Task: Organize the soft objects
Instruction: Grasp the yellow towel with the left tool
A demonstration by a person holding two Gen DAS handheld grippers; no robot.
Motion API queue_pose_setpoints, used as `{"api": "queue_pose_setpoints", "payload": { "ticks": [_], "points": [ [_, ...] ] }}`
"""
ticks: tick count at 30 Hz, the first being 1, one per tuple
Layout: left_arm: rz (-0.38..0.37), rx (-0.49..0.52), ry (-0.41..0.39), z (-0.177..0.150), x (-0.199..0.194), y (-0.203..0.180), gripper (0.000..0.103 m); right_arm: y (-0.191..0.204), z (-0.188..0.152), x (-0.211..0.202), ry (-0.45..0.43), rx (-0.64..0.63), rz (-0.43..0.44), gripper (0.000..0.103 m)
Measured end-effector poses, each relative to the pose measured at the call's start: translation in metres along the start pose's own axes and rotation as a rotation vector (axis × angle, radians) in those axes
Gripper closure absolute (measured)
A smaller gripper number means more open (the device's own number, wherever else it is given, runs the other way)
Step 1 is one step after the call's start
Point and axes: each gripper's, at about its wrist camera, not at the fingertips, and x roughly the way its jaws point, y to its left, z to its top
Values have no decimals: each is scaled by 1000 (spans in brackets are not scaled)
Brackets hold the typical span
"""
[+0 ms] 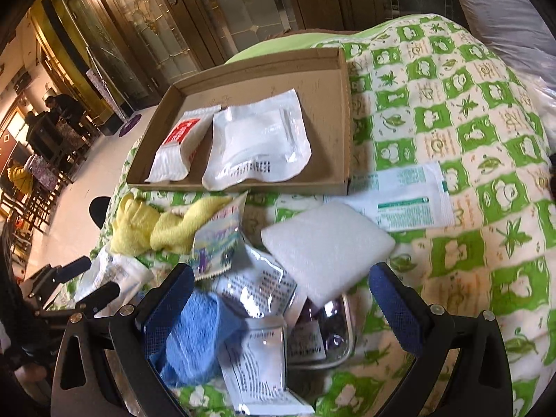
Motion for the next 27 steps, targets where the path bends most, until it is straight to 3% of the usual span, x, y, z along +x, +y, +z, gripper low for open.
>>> {"api": "queue_pose_setpoints", "payload": {
  "ticks": [14, 27],
  "points": [
    [-39, -106, 9, -12, -6, 28, 25, 20, -19, -7, 60, -30, 34, 0],
    [-32, -78, 22, -16, 0, 22, 25, 62, -39, 8, 145, -164, 88, 1]
  ]
}}
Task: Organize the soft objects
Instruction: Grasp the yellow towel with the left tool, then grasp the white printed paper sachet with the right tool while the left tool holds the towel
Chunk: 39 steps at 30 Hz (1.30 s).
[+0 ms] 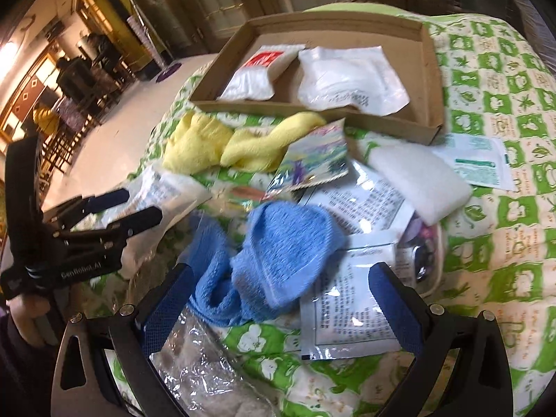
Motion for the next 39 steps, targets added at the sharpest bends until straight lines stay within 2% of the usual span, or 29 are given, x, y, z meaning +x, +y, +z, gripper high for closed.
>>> {"api": "queue_pose_setpoints", "payload": {
  "ticks": [6, 13, 17, 22, 25, 29, 31, 33, 37, 39],
  "points": [
    [-13, 16, 9, 8, 3, -7, 25, 4, -1, 5, 12, -4, -1, 1],
    [-4, 96, 3, 48, 16, -27, 25, -9, 2, -5, -5, 33, -21, 1],
    [20, 96, 52, 71, 45, -33, 25, -23, 3, -12, 5, 70, -41, 1],
    [54, 82, 130, 76, 84, -30, 25, -41, 4, -21, 15, 104, -66, 5],
    [76, 106, 91, 71, 84, -35, 26, -34, 1, -19, 47, 57, -88, 6],
    [58, 85, 26, 58, 68, -29, 49, -20, -5, -7, 89, -20, -123, 6],
    [27, 42, -2, 49, 59, -20, 51, -14, -6, -1, 103, -45, -125, 7],
    [-8, 3, -35, 38, 49, -10, 51, -10, -7, 5, 111, -63, -126, 12],
    [-22, 15, -62, 26, 35, -5, 51, -4, -12, 18, 110, -114, -147, 14],
    [-31, 16, -63, 25, 34, -5, 51, 0, -13, 19, 102, -130, -143, 23]
  ]
}}
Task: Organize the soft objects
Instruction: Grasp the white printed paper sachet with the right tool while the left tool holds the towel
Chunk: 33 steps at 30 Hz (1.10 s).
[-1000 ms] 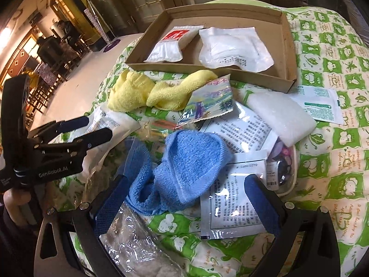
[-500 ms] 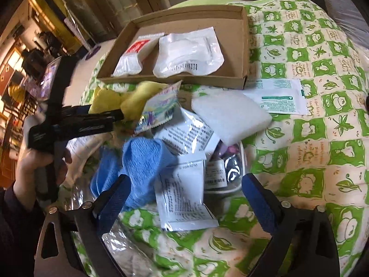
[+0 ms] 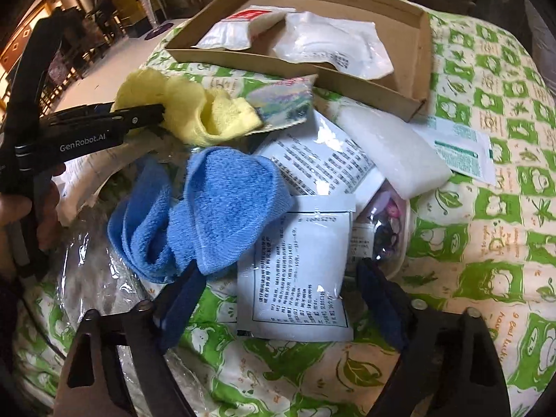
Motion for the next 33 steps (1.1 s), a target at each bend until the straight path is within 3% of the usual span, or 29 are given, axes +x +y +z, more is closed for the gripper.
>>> {"api": "queue_pose_setpoints", "payload": {
  "ticks": [9, 15, 19, 20, 21, 22, 24, 25, 26, 33],
  "points": [
    [-16, -15, 24, 1, 9, 0, 46, -7, -3, -4, 25, -7, 0, 28],
    [-7, -2, 35, 4, 17, -3, 43, -8, 0, 0, 20, -9, -74, 43],
    [-6, 6, 38, 4, 17, -6, 38, -7, 1, 5, 5, 6, -78, 46],
    [-3, 10, 38, 4, 18, -6, 38, -7, 1, 4, -5, 9, -74, 59],
    [1, 14, 38, 4, 18, -7, 38, -8, 1, 2, -22, 23, -53, 80],
    [3, 19, 33, 3, 17, -8, 38, -12, 1, -1, -34, 38, -20, 83],
    [-3, 20, 18, 3, 15, -8, 39, -18, 1, -4, -44, 71, 23, 86],
    [-8, 15, 9, 3, 13, -7, 49, -21, 1, -4, -47, 88, 36, 86],
    [-20, 4, 1, 3, 11, -6, 51, -22, 0, -5, -45, 96, 45, 87],
    [-84, -35, -49, 4, -6, 1, 56, -35, 3, -13, -72, 146, 99, 91]
  ]
}}
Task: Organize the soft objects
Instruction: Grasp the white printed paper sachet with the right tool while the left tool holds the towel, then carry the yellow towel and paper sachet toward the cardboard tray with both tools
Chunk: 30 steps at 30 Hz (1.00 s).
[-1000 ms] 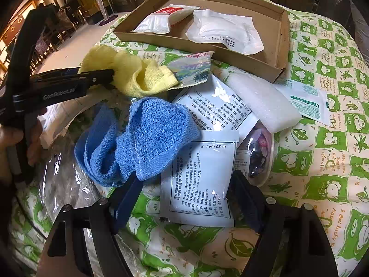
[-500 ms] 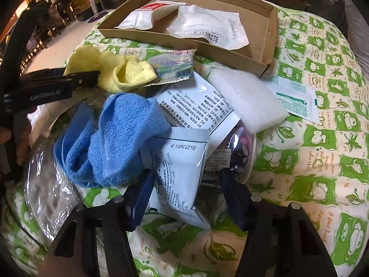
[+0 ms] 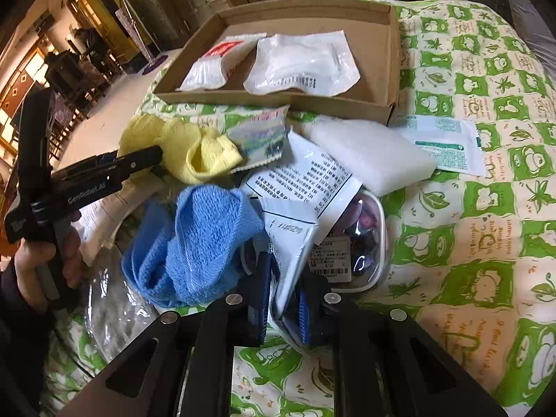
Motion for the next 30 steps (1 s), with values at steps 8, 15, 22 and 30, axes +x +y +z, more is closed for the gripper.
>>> {"api": "queue_pose_setpoints", "payload": {
  "ticks": [8, 15, 22, 30],
  "points": [
    [-11, -13, -35, 2, -27, -1, 56, -9, 3, -24, -60, 32, 36, 91],
    [0, 6, -37, 8, -44, -12, 56, -17, 3, -28, -49, 71, 66, 91],
    [24, 2, -25, 13, -53, -17, 56, -15, 4, -27, -47, 71, 65, 91],
    [35, 20, -28, 16, -60, -23, 56, -15, 3, -28, -49, 71, 66, 91]
  ]
}}
